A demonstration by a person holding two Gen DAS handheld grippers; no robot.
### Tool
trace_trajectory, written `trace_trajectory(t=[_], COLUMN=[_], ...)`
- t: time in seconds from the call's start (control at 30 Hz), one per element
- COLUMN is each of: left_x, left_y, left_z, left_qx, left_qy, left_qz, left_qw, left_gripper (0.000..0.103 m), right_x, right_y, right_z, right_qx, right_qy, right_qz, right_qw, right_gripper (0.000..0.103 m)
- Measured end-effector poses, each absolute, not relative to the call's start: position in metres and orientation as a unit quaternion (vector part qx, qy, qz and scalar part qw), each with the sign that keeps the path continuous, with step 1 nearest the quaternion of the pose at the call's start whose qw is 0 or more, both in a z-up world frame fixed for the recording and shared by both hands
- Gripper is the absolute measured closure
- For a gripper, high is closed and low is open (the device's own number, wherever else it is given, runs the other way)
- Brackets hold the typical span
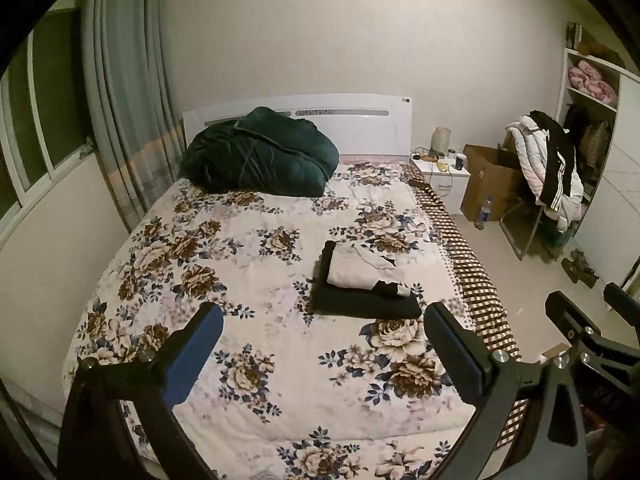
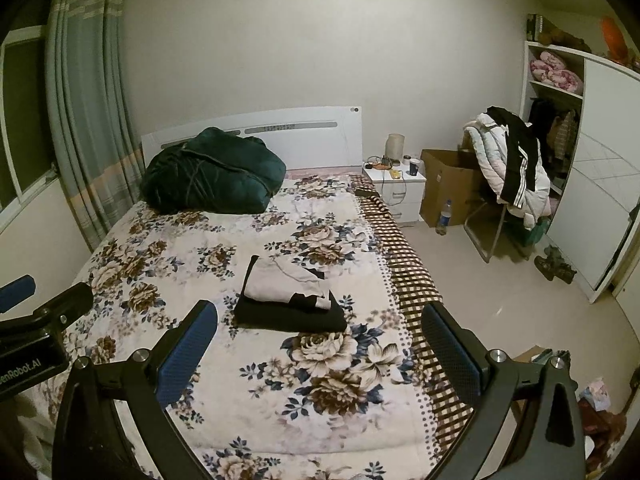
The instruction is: Fold small clothes
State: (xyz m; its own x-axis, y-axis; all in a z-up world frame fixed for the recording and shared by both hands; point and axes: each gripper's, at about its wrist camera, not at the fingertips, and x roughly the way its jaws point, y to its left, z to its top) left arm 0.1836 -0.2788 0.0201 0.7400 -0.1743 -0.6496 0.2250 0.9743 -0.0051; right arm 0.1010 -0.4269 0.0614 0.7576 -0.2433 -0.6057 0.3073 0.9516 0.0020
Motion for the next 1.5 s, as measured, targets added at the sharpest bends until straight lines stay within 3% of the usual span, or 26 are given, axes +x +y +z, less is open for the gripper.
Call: trace_trajectory(t=[1.5], left_x=[0.171], left_y=[-0.276], left_z=[0.014], left_qx=[0.043], left_qy=[0.356], left_qz=[-0.107], left_qw=[0.927], left_gripper=[0.000], right_x=[0.087], right_y=[-0.421], right_z=[0.040], right_qx=[0.049], right_qy=[0.324], right_qz=[-0.151], right_qw=[0.933], right_gripper=[0.000])
